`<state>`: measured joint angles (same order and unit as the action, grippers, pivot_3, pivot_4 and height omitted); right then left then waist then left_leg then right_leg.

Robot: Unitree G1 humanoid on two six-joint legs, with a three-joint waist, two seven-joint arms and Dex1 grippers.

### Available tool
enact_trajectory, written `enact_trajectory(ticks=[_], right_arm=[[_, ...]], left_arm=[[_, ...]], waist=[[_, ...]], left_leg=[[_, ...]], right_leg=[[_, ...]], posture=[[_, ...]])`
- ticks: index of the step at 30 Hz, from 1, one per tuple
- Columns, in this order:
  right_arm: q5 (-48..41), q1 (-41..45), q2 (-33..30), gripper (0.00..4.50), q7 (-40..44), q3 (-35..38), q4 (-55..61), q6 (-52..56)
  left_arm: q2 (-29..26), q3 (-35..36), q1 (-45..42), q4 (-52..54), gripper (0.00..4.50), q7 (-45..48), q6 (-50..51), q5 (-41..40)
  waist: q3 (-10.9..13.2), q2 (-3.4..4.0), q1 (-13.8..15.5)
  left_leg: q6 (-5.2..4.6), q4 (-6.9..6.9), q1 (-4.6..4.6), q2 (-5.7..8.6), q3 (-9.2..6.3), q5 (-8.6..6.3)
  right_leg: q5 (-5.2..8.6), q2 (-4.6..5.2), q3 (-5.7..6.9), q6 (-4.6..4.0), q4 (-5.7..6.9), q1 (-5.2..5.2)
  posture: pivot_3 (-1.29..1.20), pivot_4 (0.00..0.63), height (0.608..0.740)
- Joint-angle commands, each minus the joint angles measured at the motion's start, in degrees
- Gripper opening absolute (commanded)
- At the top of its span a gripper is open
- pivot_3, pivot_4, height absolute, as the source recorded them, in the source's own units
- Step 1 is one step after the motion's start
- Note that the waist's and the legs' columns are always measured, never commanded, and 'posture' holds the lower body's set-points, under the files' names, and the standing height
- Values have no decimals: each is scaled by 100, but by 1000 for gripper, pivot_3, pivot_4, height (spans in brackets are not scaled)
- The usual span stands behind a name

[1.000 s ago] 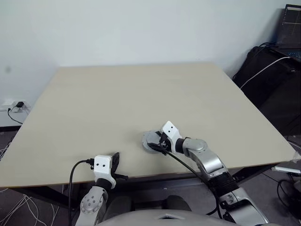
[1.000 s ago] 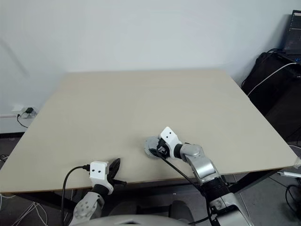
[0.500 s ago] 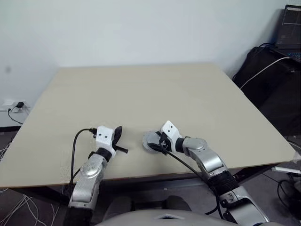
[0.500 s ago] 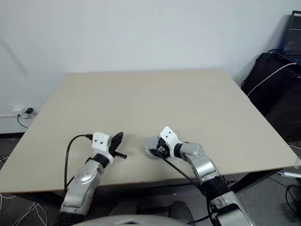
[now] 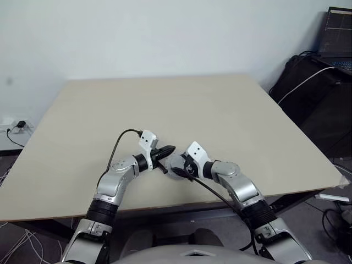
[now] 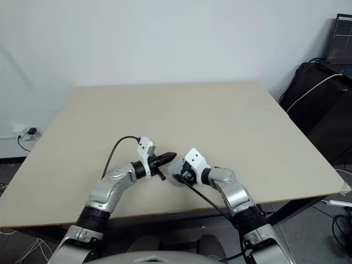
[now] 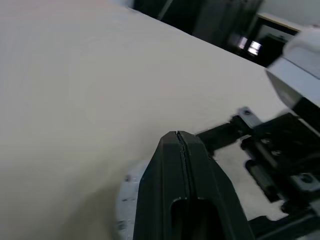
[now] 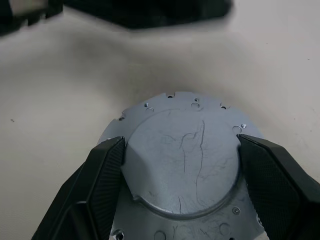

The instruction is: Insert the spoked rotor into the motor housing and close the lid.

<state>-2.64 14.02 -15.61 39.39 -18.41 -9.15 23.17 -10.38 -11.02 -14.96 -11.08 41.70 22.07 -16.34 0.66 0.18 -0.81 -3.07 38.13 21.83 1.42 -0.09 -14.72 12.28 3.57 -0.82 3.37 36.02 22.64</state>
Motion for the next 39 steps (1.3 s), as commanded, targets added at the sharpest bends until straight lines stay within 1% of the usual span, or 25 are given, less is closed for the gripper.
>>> enact_trajectory(ticks=[1,12,28,29,31,36,39], right_arm=[[43,-42,21,3237,-46,-37,71,61],[56,-92,38,3237,-116,-50,126,70],[94,-117,35,3237,-157,-70,155,106],[107,-130,30,3969,-188,-61,170,125],[93,-177,0,4484,-206,-23,240,170],[29,-361,-162,4484,-257,136,565,236],[-58,-640,-332,4484,-332,368,1004,285]], left_arm=[[32,-200,-185,-114,0,49,81,172],[-210,-356,-57,-128,0,21,300,485],[-152,-433,-40,-166,0,-148,497,648],[-141,-436,-45,-169,0,-148,502,658],[-103,-423,-49,-175,0,-164,509,672],[-54,-391,-29,-167,0,-186,510,658],[-39,-380,36,-144,0,-203,496,647]], waist=[[0,0,0],[1,-1,7],[1,-2,15],[1,-3,16],[1,-3,18],[3,-6,33],[6,-10,50]], left_leg=[[0,-2,-1,0,0,0],[2,-7,-2,-3,-1,-1],[25,-8,-4,-1,-3,-15],[25,-8,-5,-1,-3,-15],[25,-8,-5,-1,-4,-15],[24,-9,-4,4,-4,-16],[24,-9,-4,5,-4,-18]], right_leg=[[0,0,-1,0,0,0],[1,5,-5,-2,0,4],[1,19,-2,-2,0,2],[1,19,-2,-2,0,2],[1,19,-1,-1,0,2],[2,29,3,0,-2,0],[3,49,4,1,-3,-1]], posture=[[0,0,740],[0,0,740],[0,0,740],[0,0,740],[0,0,740],[0,0,740],[0,0,740]])
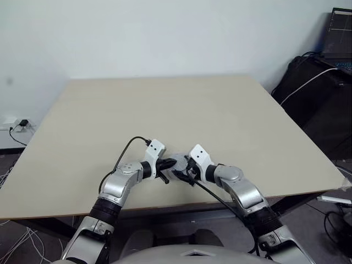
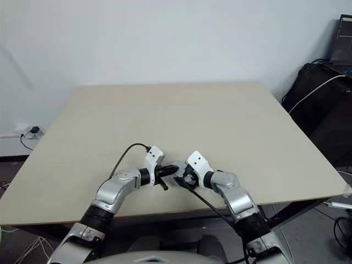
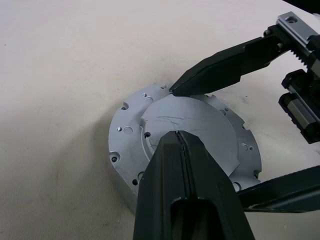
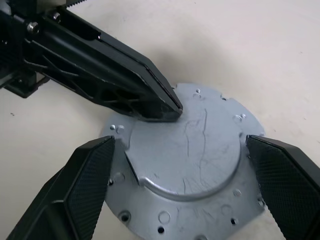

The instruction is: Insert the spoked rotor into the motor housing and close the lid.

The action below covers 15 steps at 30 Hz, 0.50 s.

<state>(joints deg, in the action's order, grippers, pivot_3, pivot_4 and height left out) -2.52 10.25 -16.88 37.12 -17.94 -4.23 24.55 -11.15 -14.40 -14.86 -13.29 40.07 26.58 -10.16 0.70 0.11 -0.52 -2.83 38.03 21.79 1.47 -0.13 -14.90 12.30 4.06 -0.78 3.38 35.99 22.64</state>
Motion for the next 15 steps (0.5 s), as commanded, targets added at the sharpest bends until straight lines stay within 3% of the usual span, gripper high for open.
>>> enact_trajectory(ticks=[1,10,15], right_arm=[[-85,-353,-268,4484,-131,384,657,172],[-446,-994,-695,4484,-39,745,1686,612],[-1369,-1161,135,4484,-665,1495,2149,1652]], left_arm=[[44,-47,47,77,0,-43,40,35],[106,-104,68,52,0,8,31,58],[108,-113,40,17,0,39,5,66]], waist=[[4,-7,36],[20,-14,78],[29,-14,105]], left_leg=[[0,0,1,1,-2,0],[-2,-7,2,2,-2,-2],[-2,-8,5,0,-3,-2]], right_leg=[[1,0,7,1,-1,-1],[10,5,8,10,-7,0],[11,4,8,11,-7,3]], posture=[[0,0,740],[0,0,740],[0,0,740]])
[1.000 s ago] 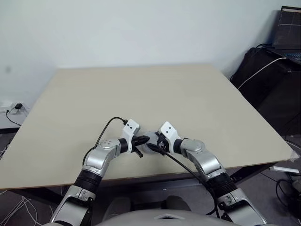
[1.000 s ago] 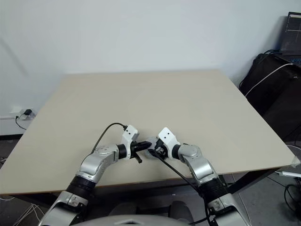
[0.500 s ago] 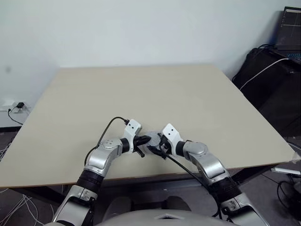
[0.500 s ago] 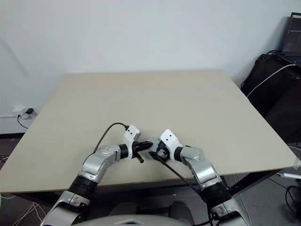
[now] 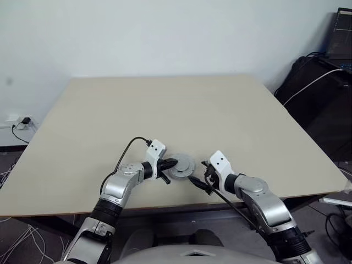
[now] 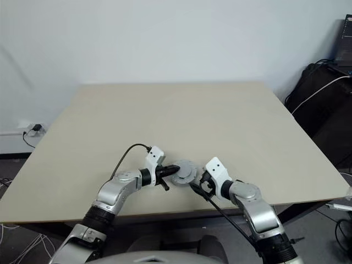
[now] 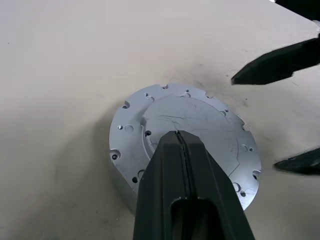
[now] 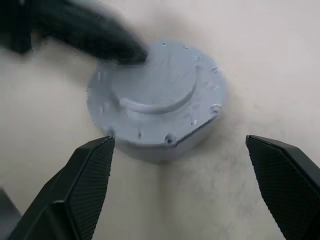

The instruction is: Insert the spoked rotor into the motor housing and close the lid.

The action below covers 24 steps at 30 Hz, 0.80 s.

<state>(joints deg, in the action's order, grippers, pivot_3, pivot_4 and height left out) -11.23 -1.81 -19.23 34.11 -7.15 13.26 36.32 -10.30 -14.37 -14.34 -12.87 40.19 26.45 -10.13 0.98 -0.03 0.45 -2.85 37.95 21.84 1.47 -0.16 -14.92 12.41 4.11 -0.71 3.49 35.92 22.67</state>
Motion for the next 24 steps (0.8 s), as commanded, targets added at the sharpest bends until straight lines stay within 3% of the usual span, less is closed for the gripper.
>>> enact_trajectory(ticks=[1,4,7,14,24], right_arm=[[-565,59,577,4484,-578,518,422,641],[-737,230,1296,4484,-1364,900,308,1161],[-960,367,1603,4484,-1506,999,176,1488],[-1150,602,1814,4484,-1693,1095,-341,1824],[-1937,902,2012,4484,-1940,1950,-741,2767]], left_arm=[[24,-116,-19,-38,0,27,8,67],[29,-111,-26,-57,0,26,-10,61],[22,-111,-12,-34,0,33,2,50],[19,-89,14,-10,0,39,6,49],[39,-95,85,51,0,13,20,36]], waist=[[0,0,18],[-1,5,34],[-1,7,36],[0,11,28],[1,18,25]], left_leg=[[1,0,0,-2,-1,0],[4,-3,5,-2,-2,-2],[4,-4,20,2,-2,-3],[0,-12,25,6,-1,-5],[-1,-13,28,6,-1,-5]], right_leg=[[0,1,0,0,1,0],[0,7,0,0,0,5],[-2,17,-1,-1,0,20],[-1,24,2,-7,-2,26],[0,23,3,-6,-3,28]], posture=[[0,0,740],[0,0,740],[0,0,740],[0,0,740],[0,0,740]])
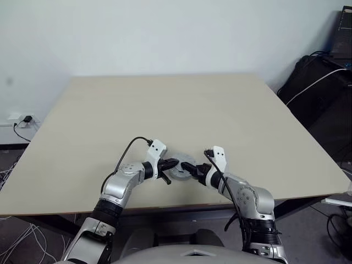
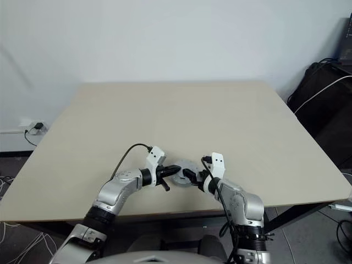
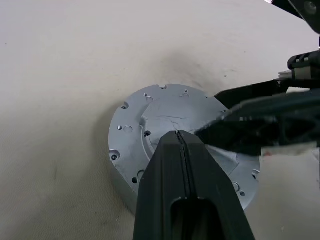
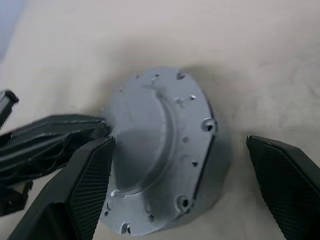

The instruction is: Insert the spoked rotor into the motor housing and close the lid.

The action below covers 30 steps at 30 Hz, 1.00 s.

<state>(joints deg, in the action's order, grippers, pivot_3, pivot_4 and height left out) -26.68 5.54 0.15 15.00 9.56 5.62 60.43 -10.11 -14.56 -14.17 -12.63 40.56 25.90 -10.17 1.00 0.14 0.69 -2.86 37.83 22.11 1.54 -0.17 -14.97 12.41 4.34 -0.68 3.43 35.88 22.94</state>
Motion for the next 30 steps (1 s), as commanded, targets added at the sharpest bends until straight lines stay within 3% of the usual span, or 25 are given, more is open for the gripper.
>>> enact_trajectory(ticks=[1,9,23,30], right_arm=[[-538,197,94,4484,-6,394,-24,521],[-1360,409,207,4484,154,899,-322,1373],[-1156,603,693,4484,-173,854,-1401,952],[-1633,573,627,4484,118,794,-1209,1356]], left_arm=[[21,-81,70,26,0,-25,74,40],[26,-75,60,4,0,-26,71,39],[15,-73,126,46,0,-45,97,45],[-6,-68,161,67,0,-50,101,50]], waist=[[0,1,0],[1,7,-12],[-4,3,-315],[-8,0,-338]], left_leg=[[0,-1,0,0,0,0],[0,-2,0,0,0,0],[3,-15,-22,-11,-1,-1],[8,-27,-41,-14,-4,-4]], right_leg=[[0,0,0,0,0,0],[1,-1,1,0,-1,1],[2,-20,-8,1,0,-10],[-1,7,12,0,2,-16]], posture=[[0,0,740],[0,0,740],[0,0,740],[0,0,740]])
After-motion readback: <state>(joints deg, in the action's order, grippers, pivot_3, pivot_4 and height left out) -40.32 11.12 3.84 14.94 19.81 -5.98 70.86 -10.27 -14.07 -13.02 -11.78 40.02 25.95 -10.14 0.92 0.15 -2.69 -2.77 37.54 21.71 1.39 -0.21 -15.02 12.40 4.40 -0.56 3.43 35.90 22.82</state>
